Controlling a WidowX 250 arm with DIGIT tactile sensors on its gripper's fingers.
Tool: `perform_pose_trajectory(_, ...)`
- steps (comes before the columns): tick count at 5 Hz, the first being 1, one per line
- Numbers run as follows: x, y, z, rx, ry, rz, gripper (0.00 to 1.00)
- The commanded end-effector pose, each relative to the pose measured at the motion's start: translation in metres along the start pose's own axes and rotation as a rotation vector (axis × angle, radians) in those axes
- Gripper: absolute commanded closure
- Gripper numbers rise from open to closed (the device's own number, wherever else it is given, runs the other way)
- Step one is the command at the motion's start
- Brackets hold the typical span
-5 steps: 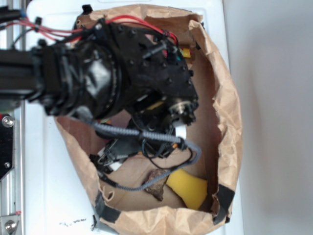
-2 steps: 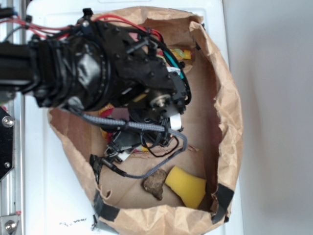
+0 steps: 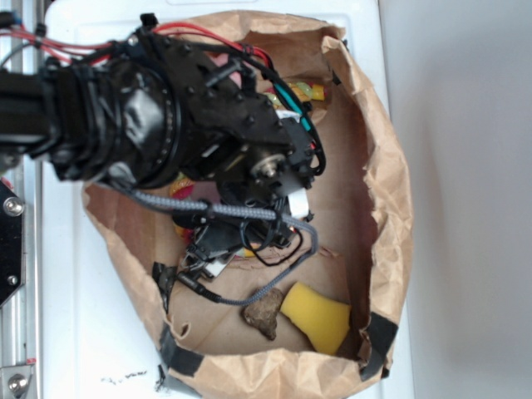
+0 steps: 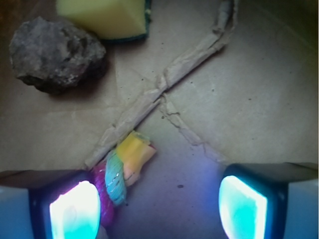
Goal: Grab the multicolored rope.
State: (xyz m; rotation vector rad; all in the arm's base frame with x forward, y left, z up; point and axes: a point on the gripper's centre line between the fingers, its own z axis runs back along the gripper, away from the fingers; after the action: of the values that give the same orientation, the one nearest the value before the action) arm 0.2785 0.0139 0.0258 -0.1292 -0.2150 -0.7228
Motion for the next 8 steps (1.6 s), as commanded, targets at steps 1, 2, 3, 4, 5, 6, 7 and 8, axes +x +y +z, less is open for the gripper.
perform_pose_trajectory(1,-0.014,-0.002,0.021,-0.018,-0.009,-0.053,0.0)
perform_pose_trajectory(2,-0.014,-0.002,0.021,-0.018,-0.009,-0.053,0.0)
perform_pose_trajectory(3,-0.014,-0.002,0.021,-0.018,-0.009,-0.053,0.0)
perform_pose_trajectory(4,-0.02,-0.016,0.027,0.026,-0.009,-0.121,0.0)
perform_pose_trajectory(5,-0.03,-0.035,0.029,0.008,0.022,-0.185,0.0)
perform_pose_trajectory(6,-0.035,-0.05,0.026,-0.032,0.046,-0.23,0.0)
perform_pose_trajectory(7,-0.039,-0.051,0.022,-0.017,0.049,-0.232,0.0)
perform_pose_trajectory(8,-0.036,-0.044,0.013,0.001,0.028,-0.208,0.0)
